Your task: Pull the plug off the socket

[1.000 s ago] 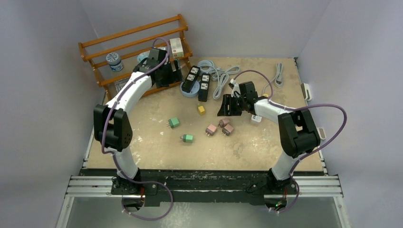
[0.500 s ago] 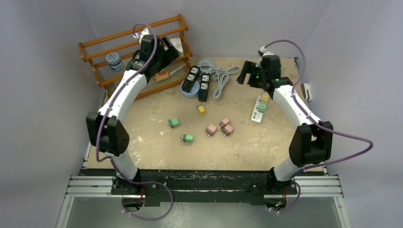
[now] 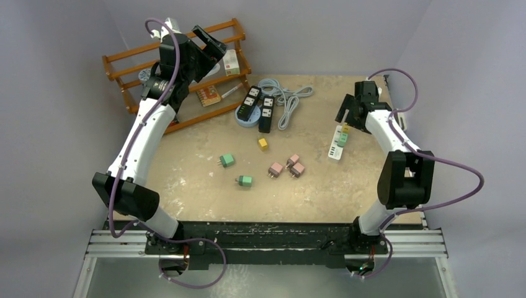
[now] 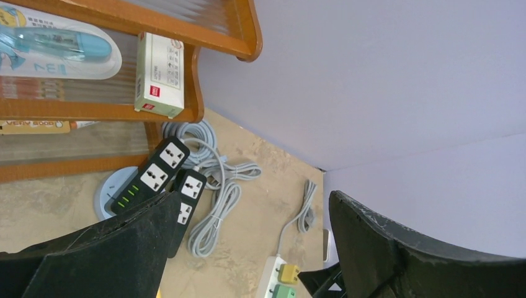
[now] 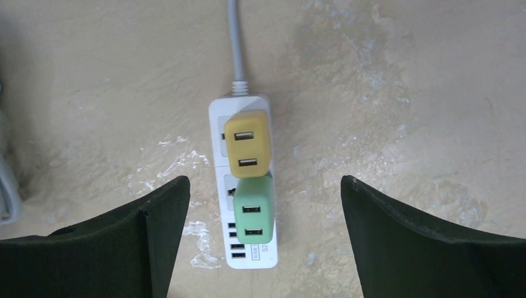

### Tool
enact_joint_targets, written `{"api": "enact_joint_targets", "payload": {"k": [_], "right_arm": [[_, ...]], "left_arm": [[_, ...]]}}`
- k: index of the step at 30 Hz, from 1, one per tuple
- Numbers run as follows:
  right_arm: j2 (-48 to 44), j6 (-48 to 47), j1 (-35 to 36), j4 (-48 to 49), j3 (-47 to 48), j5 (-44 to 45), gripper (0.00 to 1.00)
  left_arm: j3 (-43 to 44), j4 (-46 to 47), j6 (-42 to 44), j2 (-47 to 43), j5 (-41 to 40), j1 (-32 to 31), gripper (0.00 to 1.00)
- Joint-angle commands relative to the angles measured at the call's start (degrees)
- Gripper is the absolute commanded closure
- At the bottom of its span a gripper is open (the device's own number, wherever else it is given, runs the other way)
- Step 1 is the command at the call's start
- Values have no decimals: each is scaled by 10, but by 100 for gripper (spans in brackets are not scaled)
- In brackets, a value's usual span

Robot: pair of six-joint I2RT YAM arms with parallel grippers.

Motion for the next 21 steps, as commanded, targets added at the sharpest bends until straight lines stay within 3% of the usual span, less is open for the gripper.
{"api": "enact_joint_targets", "payload": {"k": [1, 13, 21], "right_arm": [[-8, 4, -7, -10, 22, 57, 9], [8, 26, -18, 55, -13, 70, 11], [39, 9, -18, 138, -27, -2, 16]], "left_arm": [[16, 14, -2, -8, 25, 0, 10], [20, 18, 7, 1, 34, 2, 9], [28, 21, 5, 4, 31, 2, 8]]}}
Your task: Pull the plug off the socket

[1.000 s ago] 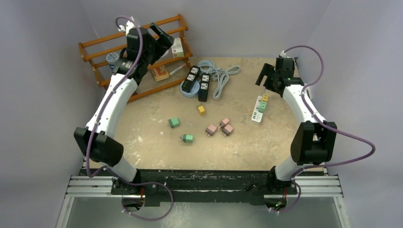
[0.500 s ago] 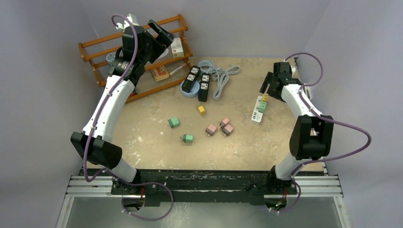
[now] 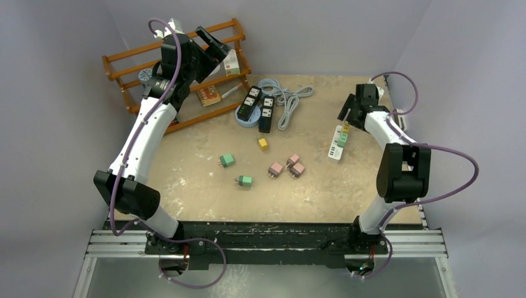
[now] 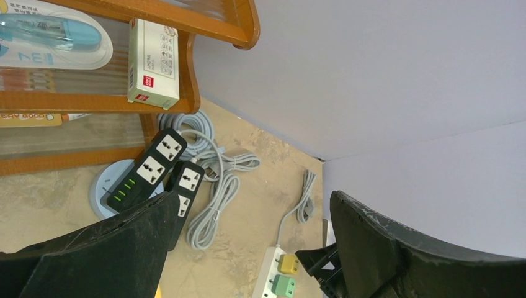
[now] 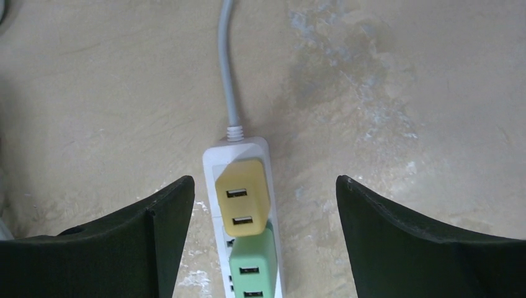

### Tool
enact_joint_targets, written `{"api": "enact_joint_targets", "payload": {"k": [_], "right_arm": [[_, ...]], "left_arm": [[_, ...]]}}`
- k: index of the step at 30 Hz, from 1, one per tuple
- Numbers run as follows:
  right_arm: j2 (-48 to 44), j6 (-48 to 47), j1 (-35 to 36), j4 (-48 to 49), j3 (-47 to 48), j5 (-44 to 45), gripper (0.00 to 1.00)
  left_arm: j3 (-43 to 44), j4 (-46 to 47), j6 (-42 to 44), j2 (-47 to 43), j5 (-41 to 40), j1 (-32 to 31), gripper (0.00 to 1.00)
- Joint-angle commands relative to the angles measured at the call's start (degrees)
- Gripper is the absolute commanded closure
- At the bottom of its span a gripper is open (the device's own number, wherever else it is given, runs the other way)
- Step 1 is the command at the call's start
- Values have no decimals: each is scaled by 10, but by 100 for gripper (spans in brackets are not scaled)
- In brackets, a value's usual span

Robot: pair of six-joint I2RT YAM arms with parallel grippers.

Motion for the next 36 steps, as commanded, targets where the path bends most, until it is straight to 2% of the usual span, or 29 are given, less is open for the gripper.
{"api": "enact_joint_targets", "payload": {"k": [1, 9, 13, 17, 19, 21, 22, 24, 26, 36], "right_arm": [[15, -5, -2, 55, -3, -37, 16], [53, -14, -2, 73, 0, -51, 21], [70, -14, -3, 76, 9, -64, 33], [78, -15, -2, 81, 12, -69, 39], [85, -14, -2, 81, 17, -73, 53], [87, -13, -2, 83, 19, -77, 77], [88, -12, -2, 83, 19, -78, 83], [90, -12, -2, 84, 19, -79, 85], [91, -12, -2, 84, 19, -79, 100], [43, 3, -2, 89, 47, -82, 100]], "left_arm": [[28, 27, 4, -3, 5, 1, 8], [14, 57, -13, 1, 33, 1, 8], [1, 80, -19, -4, 41, 1, 7], [-6, 84, -26, -11, 38, 2, 7], [-9, 92, -29, -14, 38, 1, 7], [-9, 96, -31, -13, 40, 1, 7], [-6, 97, -31, -12, 41, 1, 7], [-1, 95, -30, -12, 45, 1, 7], [-1, 93, -27, -14, 43, 2, 7], [2, 82, -14, -23, 42, 1, 6]]}}
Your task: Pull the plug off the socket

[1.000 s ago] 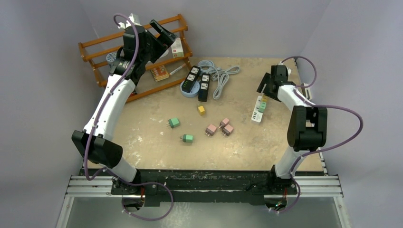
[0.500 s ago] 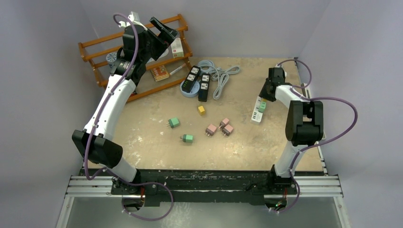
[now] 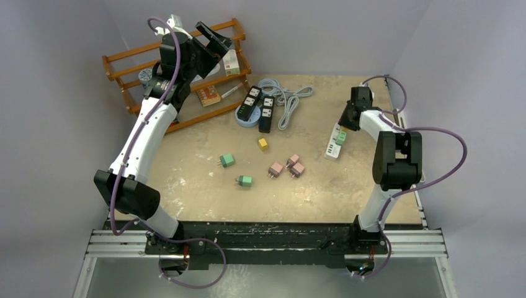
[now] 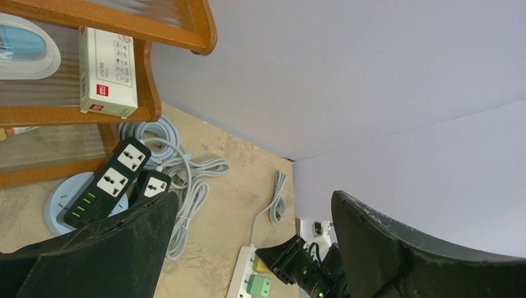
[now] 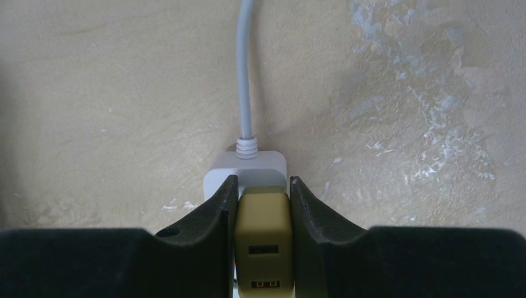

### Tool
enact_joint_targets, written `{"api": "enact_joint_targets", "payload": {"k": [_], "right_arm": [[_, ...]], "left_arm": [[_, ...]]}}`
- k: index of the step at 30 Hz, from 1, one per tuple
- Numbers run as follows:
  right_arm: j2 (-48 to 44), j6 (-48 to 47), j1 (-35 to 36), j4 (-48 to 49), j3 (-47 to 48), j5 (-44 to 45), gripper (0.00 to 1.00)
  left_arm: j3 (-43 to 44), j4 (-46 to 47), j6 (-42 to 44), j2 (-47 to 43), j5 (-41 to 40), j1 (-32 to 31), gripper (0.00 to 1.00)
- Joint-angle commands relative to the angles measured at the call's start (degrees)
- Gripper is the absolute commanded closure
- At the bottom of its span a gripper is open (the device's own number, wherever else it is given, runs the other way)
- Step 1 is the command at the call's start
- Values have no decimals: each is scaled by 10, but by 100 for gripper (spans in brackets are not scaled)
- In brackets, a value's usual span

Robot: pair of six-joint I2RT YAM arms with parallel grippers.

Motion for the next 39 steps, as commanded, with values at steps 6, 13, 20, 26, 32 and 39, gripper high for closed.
{"api": "enact_joint_targets", "payload": {"k": [6, 13, 20, 26, 32, 39], "right_arm": [[-53, 35, 0, 36, 84, -36, 100], [-67, 59, 55, 54, 152, -35, 100], [-64, 70, 87, 81, 224, -66, 100], [-65, 85, 87, 108, 236, -118, 100], [-76, 112, 87, 125, 228, -146, 100], [-87, 115, 86, 123, 221, -174, 100]], "left_arm": [[14, 35, 4, -14, 29, 1, 6], [-48, 124, 115, 2, 101, -14, 5], [-45, 161, 170, 117, 215, -68, 11], [14, 103, 267, 204, 121, -132, 8], [85, 127, 252, 300, 173, -167, 6], [90, 153, 253, 332, 241, -189, 6]]}}
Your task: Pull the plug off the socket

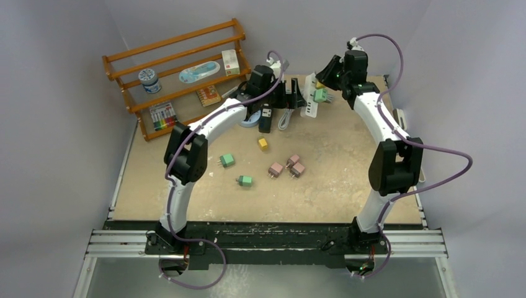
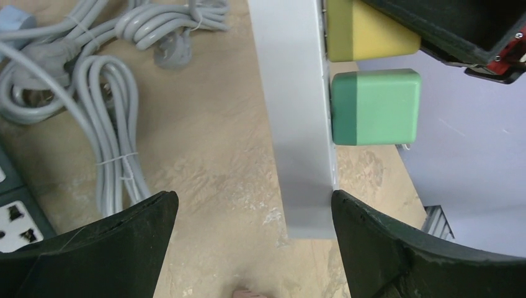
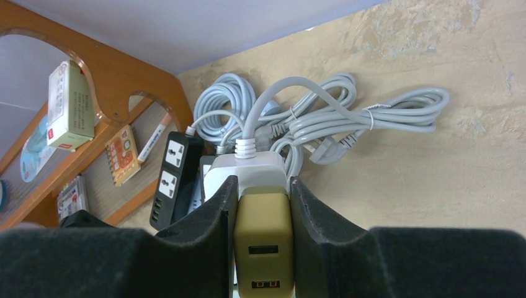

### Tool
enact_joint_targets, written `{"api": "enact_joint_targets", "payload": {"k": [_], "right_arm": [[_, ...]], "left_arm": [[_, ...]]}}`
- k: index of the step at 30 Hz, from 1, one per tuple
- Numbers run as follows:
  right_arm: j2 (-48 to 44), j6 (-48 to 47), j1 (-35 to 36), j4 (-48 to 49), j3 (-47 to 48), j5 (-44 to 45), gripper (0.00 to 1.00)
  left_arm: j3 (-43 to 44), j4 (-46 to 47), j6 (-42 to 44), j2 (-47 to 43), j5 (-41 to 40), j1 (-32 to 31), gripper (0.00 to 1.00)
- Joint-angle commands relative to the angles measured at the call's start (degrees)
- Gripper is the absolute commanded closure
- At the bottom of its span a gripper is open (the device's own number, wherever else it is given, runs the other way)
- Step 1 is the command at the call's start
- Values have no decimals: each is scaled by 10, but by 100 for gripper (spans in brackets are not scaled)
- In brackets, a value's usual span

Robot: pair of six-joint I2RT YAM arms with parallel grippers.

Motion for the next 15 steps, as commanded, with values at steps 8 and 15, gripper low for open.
{"api": "enact_joint_targets", "payload": {"k": [8, 15], "right_arm": [[-57, 31, -5, 85, 21, -53, 100], [-56, 53, -5, 101, 22, -85, 100]], "left_arm": [[30, 31, 17, 26, 46, -23, 5], [72, 61, -23, 75, 81, -23, 20]]}}
